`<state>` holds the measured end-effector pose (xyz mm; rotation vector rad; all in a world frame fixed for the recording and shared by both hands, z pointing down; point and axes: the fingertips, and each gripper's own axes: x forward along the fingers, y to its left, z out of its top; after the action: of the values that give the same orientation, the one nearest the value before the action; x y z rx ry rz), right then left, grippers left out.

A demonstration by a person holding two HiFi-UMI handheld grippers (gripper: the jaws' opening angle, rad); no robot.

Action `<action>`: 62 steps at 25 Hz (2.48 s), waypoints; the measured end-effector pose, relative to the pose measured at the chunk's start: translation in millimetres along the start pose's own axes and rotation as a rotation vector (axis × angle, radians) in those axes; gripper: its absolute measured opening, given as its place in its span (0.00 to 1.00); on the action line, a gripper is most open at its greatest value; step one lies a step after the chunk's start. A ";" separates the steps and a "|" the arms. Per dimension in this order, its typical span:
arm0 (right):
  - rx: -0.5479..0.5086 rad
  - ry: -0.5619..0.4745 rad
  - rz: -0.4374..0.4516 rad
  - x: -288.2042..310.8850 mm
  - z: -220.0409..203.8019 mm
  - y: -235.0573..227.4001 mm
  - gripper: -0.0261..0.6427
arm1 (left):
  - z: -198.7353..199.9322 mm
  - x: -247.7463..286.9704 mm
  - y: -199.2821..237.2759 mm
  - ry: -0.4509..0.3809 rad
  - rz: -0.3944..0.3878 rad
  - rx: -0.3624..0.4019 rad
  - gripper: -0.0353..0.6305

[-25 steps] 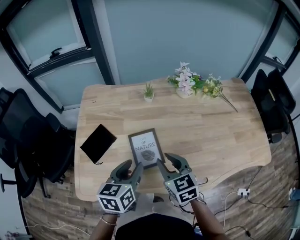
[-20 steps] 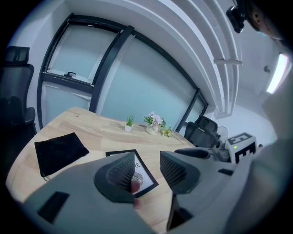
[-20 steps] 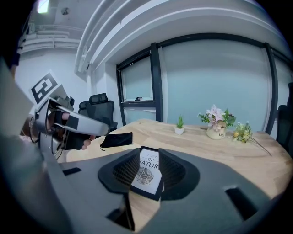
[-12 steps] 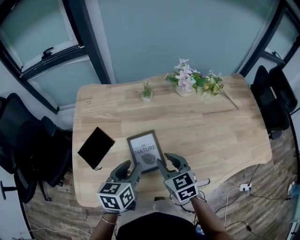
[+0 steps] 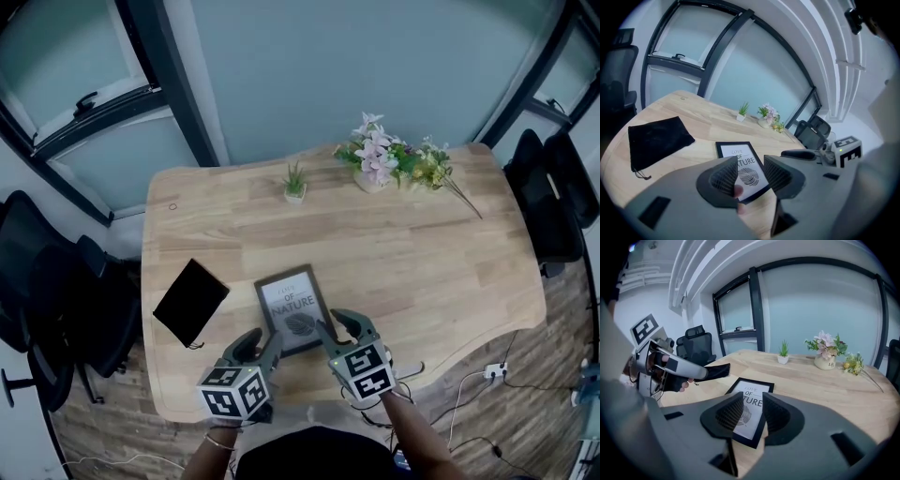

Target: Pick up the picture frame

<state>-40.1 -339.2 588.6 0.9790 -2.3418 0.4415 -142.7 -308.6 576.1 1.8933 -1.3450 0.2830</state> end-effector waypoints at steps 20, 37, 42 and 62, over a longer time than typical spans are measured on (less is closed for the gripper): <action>0.069 0.151 -0.011 49.8 -48.9 -21.4 0.19 | -46.2 45.5 44.0 0.133 0.105 -0.062 0.28; 0.150 0.210 -0.010 66.1 -72.0 -29.5 0.19 | -68.0 67.6 60.5 0.204 0.150 -0.090 0.29; 0.190 0.206 -0.002 66.9 -72.8 -29.6 0.19 | -68.6 68.0 60.4 0.197 0.174 -0.062 0.29; 0.252 0.191 -0.007 65.9 -76.4 -32.3 0.17 | -73.8 73.7 54.0 0.224 0.234 -0.007 0.27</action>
<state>-26.7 -359.6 691.7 1.0095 -2.1457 0.8063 -141.2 -315.9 693.3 1.6435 -1.4097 0.5893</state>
